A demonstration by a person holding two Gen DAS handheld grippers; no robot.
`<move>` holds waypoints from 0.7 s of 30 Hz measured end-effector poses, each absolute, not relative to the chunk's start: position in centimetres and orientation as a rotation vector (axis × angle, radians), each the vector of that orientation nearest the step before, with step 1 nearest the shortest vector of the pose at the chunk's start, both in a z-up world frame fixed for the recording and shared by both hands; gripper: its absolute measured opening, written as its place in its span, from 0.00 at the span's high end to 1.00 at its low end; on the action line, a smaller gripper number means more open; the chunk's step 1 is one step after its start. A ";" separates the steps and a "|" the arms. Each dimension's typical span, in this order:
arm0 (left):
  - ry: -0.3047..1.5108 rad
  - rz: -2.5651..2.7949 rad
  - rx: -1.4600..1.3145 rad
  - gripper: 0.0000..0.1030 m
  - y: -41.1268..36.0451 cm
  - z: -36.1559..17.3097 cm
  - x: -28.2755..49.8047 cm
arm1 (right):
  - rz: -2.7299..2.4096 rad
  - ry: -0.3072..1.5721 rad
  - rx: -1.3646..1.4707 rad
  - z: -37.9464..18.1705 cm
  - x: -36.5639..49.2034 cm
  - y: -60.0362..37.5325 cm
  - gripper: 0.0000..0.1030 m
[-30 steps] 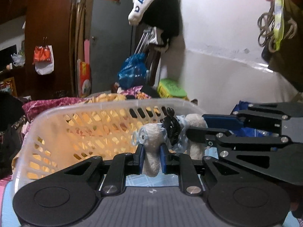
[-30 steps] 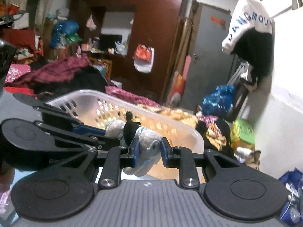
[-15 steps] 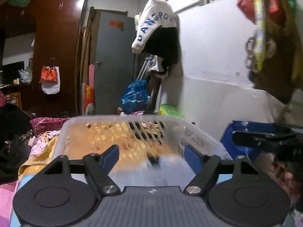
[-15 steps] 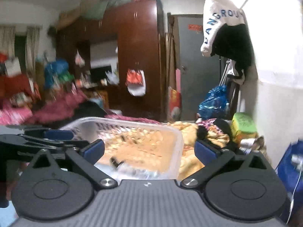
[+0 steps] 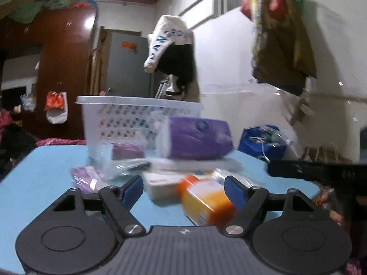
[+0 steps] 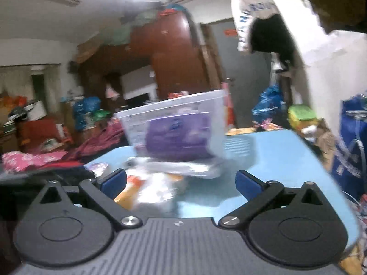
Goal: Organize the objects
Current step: 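Grasp the orange bottle with the left gripper while the right gripper grasps the white roll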
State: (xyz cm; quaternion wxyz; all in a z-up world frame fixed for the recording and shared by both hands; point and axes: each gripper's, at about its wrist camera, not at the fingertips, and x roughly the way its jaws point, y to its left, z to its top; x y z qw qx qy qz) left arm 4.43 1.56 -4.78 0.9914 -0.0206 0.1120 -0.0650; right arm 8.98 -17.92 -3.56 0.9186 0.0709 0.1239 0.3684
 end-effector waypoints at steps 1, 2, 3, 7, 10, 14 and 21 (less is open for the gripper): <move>0.216 -0.135 -0.028 0.22 1.0 -5.0 4.6 | 0.770 0.250 0.137 -3.5 8.9 -17.5 0.01; 0.213 -0.147 -0.013 0.22 0.6 -5.2 4.8 | 0.784 0.251 0.112 -3.7 8.8 -17.0 0.07; 0.217 -0.158 0.001 0.22 0.3 -5.5 4.8 | 0.793 0.257 0.091 -3.7 9.1 -16.4 0.17; 0.226 -0.172 -0.006 0.21 0.4 -6.2 5.2 | 0.841 0.322 0.093 -4.4 9.9 -15.4 0.36; 0.215 -0.166 0.003 0.21 0.4 -6.9 4.8 | 0.830 0.324 0.083 -4.9 9.9 -15.3 0.36; 0.214 -0.173 0.007 0.20 0.2 -7.2 4.8 | 0.850 0.370 0.057 -5.6 10.0 -15.1 0.51; 0.227 -0.168 0.042 0.20 -0.9 -7.6 4.9 | 0.794 0.324 0.016 -5.6 8.5 -16.4 0.52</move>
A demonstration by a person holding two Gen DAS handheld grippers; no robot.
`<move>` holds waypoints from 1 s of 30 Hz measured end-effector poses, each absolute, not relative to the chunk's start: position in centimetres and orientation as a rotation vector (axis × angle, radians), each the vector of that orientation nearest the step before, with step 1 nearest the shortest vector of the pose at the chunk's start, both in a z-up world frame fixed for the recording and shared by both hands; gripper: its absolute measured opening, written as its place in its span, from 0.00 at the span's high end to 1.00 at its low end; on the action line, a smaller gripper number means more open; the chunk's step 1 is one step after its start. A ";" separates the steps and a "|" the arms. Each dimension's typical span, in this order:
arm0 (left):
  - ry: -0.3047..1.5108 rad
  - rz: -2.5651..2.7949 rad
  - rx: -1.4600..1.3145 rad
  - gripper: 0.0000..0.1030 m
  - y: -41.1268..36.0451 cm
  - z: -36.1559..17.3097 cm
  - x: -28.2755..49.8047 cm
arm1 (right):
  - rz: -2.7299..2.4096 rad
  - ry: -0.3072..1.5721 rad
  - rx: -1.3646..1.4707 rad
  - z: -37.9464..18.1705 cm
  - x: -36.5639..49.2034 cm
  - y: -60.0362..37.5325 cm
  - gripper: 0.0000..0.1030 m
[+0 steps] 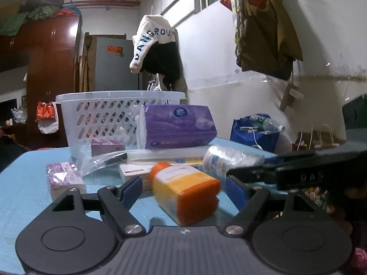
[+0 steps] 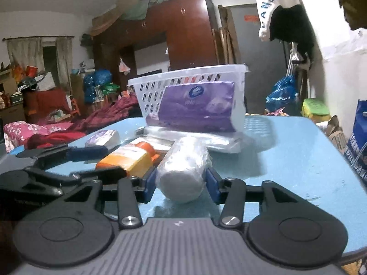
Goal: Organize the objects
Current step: 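Grasp the orange bottle with the left gripper while the right gripper grasps the white roll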
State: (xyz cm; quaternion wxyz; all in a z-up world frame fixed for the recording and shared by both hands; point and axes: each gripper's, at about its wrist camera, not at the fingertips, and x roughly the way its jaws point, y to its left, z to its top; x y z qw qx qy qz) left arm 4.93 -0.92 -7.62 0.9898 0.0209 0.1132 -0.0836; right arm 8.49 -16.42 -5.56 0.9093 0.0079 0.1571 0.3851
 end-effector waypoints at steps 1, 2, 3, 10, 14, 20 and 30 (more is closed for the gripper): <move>0.231 -0.167 0.045 0.20 -1.1 -7.7 5.0 | 0.790 0.321 0.014 -5.5 8.5 -16.5 0.52; 0.233 -0.164 0.046 0.20 -1.1 -7.8 5.1 | 0.786 0.318 0.012 -5.4 8.5 -16.5 0.52; 0.236 -0.160 0.045 0.20 -1.2 -7.8 5.2 | 0.784 0.316 0.013 -5.3 8.7 -16.6 0.52; 0.235 -0.155 0.051 0.35 -1.3 -8.1 5.3 | 0.788 0.309 0.000 -5.3 8.8 -16.3 0.52; 0.210 -0.137 0.054 0.38 -1.4 -8.1 4.6 | 0.791 0.309 -0.001 -5.3 8.8 -16.3 0.52; 0.185 -0.140 0.062 0.42 -1.2 -7.8 3.6 | 0.802 0.299 -0.009 -5.3 8.6 -16.1 0.52; 0.198 -0.063 0.083 0.43 -0.6 -8.1 3.1 | 0.807 0.293 -0.015 -5.3 8.6 -16.0 0.53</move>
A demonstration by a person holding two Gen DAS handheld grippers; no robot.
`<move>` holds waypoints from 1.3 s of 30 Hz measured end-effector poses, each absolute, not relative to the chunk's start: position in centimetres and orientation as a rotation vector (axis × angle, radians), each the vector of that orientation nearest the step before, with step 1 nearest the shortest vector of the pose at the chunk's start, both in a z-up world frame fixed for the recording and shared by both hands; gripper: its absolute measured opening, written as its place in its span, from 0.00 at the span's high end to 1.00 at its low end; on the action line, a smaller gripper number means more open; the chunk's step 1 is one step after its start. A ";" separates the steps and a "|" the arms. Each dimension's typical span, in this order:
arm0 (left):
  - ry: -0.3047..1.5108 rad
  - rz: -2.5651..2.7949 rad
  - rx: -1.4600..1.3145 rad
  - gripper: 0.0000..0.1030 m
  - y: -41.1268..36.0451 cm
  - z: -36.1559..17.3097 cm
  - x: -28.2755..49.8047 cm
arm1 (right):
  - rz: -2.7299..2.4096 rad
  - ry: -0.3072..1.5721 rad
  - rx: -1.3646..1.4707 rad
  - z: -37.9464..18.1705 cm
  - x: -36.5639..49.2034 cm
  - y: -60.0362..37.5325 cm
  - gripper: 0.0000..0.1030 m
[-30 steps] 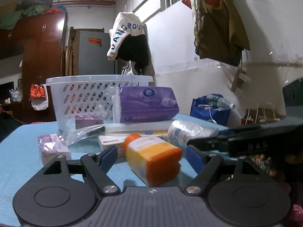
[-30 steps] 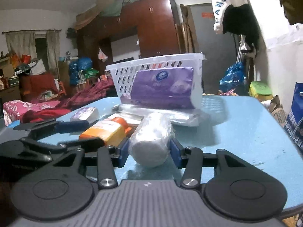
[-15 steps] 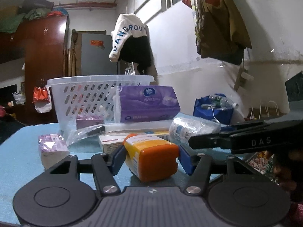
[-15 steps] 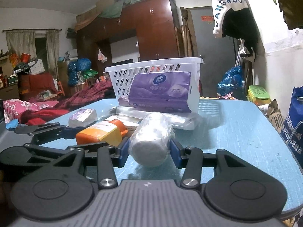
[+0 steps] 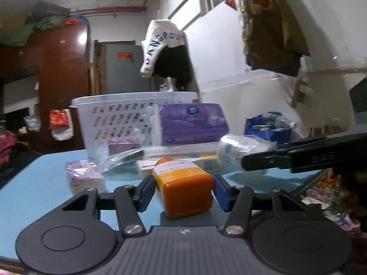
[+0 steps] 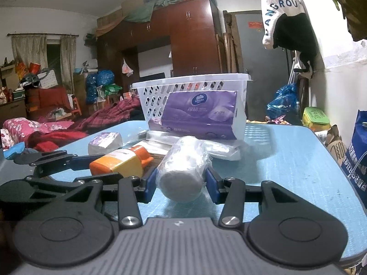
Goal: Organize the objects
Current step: 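Grasp the orange bottle with the left gripper while the right gripper grasps the white roll, then carry the bottle and roll over the basket and open both grippers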
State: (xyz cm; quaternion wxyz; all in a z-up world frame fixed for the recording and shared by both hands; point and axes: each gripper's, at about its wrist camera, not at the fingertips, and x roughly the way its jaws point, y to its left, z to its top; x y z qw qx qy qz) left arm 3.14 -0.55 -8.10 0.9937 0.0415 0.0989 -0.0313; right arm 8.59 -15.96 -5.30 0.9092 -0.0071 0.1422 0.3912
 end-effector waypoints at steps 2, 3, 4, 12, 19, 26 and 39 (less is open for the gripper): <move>0.197 -0.037 0.077 0.43 -0.5 -8.2 3.0 | 0.808 0.294 -0.014 -5.3 8.6 -16.0 0.53; 0.202 -0.022 0.075 0.42 -0.5 -8.3 2.8 | 0.809 0.295 -0.016 -5.3 8.6 -16.0 0.53; 0.214 -0.007 0.075 0.42 -0.5 -8.4 2.8 | 0.810 0.296 -0.018 -5.3 8.6 -15.9 0.53; 0.233 0.052 0.040 0.49 0.4 -9.1 2.6 | 0.816 0.297 -0.022 -5.4 8.5 -15.9 0.53; 0.156 0.052 0.041 0.50 0.7 -8.8 1.7 | 0.827 0.282 -0.030 -5.3 8.0 -15.8 0.53; 0.099 0.034 0.046 0.50 0.8 -8.1 0.8 | 0.844 0.256 -0.046 -5.0 7.4 -15.4 0.53; 0.010 -0.030 -0.026 0.50 5.4 5.6 8.5 | 0.771 0.048 -0.132 7.6 12.2 -11.7 0.53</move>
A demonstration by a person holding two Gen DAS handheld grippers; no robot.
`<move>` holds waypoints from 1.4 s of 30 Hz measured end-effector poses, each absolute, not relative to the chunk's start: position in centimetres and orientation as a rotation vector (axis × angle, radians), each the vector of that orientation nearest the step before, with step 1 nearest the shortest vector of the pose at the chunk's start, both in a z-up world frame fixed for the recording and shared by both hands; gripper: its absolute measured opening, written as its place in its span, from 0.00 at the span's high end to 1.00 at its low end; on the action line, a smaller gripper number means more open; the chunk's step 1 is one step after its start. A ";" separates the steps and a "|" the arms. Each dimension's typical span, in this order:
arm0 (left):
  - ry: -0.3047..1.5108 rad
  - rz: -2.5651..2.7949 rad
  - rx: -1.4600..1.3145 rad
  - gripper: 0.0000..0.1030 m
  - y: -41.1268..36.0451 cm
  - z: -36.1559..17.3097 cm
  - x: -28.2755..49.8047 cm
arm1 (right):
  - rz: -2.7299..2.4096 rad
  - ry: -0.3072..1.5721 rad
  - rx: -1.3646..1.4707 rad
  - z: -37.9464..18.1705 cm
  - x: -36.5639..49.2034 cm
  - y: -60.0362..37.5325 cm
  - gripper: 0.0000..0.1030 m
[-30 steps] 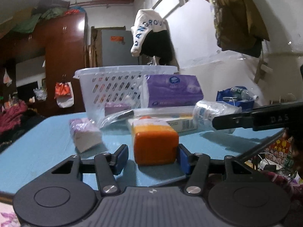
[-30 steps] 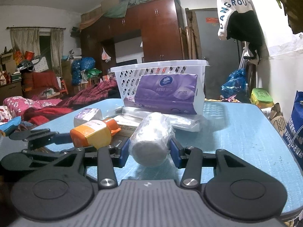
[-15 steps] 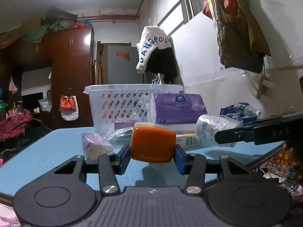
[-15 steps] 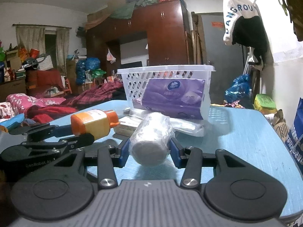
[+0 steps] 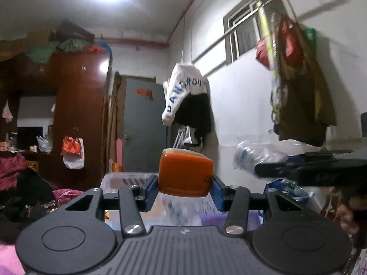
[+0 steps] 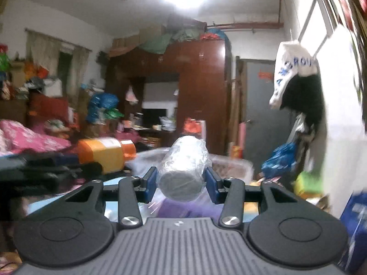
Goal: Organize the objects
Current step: 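Carry the bottle and roll over the basket and open both grippers, then grasp the purple tissue pack between both grippers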
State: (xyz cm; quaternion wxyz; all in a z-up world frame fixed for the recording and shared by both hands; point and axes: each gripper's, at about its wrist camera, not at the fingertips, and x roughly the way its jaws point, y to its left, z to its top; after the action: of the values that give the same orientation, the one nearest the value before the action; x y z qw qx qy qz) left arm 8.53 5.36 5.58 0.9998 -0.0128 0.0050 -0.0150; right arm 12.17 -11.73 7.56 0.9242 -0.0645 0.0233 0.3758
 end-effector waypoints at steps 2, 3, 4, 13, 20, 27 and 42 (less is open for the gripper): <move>0.097 -0.032 -0.031 0.50 6.3 7.7 12.8 | 0.744 0.107 -0.159 9.3 15.5 -9.3 0.53; 0.148 -0.037 -0.036 0.50 6.8 8.4 14.9 | 0.731 0.156 -0.167 10.0 17.6 -8.0 0.53; 0.217 -0.043 -0.029 0.50 7.2 8.9 17.5 | 0.714 0.207 -0.170 10.4 19.7 -6.7 0.53; 0.572 -0.048 -0.102 0.50 9.7 7.1 28.6 | 0.605 0.551 -0.217 8.2 30.6 -0.8 0.53; 0.573 -0.034 -0.099 0.50 10.1 6.4 28.5 | 0.632 0.586 -0.199 7.0 31.7 -0.7 0.52; 0.376 0.002 -0.029 0.22 9.6 8.0 23.0 | 0.618 0.414 -0.175 8.8 27.2 -3.5 0.00; 0.283 -0.229 -0.139 0.19 8.4 -2.4 7.9 | 0.772 0.340 0.195 -2.9 16.3 -19.5 0.00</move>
State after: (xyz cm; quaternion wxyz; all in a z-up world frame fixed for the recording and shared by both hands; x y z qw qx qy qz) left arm 7.94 8.41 -2.41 0.9811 -0.0691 0.1405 -0.1137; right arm 16.32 -19.47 -2.91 0.9077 0.0945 0.1647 0.3741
